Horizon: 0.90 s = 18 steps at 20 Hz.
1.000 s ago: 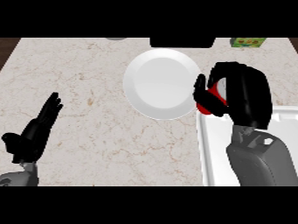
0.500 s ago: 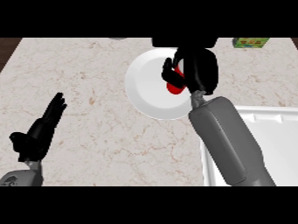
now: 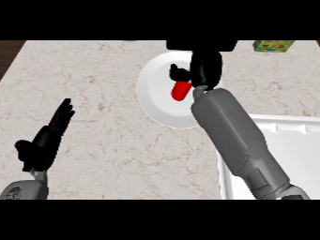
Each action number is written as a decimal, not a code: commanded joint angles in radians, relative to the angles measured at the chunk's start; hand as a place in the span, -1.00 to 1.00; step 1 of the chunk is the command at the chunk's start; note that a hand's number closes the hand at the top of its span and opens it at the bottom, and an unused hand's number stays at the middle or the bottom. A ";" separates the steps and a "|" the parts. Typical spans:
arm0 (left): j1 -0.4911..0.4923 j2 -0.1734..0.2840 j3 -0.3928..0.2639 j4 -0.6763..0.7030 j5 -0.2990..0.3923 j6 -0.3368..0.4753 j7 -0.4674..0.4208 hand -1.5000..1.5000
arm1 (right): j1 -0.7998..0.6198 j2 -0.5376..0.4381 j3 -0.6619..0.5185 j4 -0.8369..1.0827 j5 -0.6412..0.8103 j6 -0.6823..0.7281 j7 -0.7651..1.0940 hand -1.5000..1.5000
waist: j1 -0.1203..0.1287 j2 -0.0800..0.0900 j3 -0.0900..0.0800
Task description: Pick the can from the tray and place it in the plate
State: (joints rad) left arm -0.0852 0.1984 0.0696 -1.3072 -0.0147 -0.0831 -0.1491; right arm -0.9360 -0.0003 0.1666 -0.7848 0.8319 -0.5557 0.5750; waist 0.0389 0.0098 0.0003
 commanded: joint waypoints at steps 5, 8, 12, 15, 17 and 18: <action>0.013 -0.004 -0.005 -0.017 0.000 -0.015 0.006 0.00 | -0.019 0.000 0.001 0.188 -0.241 -0.226 -0.150 -1.00 | 0.005 0.002 0.001; -0.006 -0.003 0.003 -0.001 -0.003 -0.005 0.000 0.00 | -0.004 0.000 -0.033 0.099 -0.309 -0.338 -0.196 -1.00 | 0.002 0.002 0.001; -0.026 0.015 0.028 -0.013 0.014 -0.007 0.045 0.00 | 0.067 0.000 -0.142 -0.006 -0.437 -0.341 -0.365 -1.00 | -0.023 -0.001 0.002; 0.032 0.033 0.064 0.021 0.027 -0.020 -0.029 0.00 | 0.195 0.000 -0.168 -0.193 -0.562 -0.244 -0.449 -1.00 | -0.047 -0.010 0.001; 0.038 -0.009 0.013 -0.048 -0.002 0.013 0.027 0.00 | 0.243 -0.041 -0.208 -0.225 -0.618 -0.182 -0.498 -1.00 | -0.040 -0.010 0.001; 0.047 -0.006 0.030 -0.015 0.003 0.008 -0.023 0.00 | 0.312 -0.066 -0.218 -0.276 -0.647 -0.151 -0.542 -1.00 | -0.047 -0.011 0.001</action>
State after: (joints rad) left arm -0.0587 0.2055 0.0997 -1.3322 -0.0028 -0.0859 -0.1410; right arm -0.7505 -0.0228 0.0039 -0.9383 0.2976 -0.7824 0.1500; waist 0.0037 0.0012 0.0014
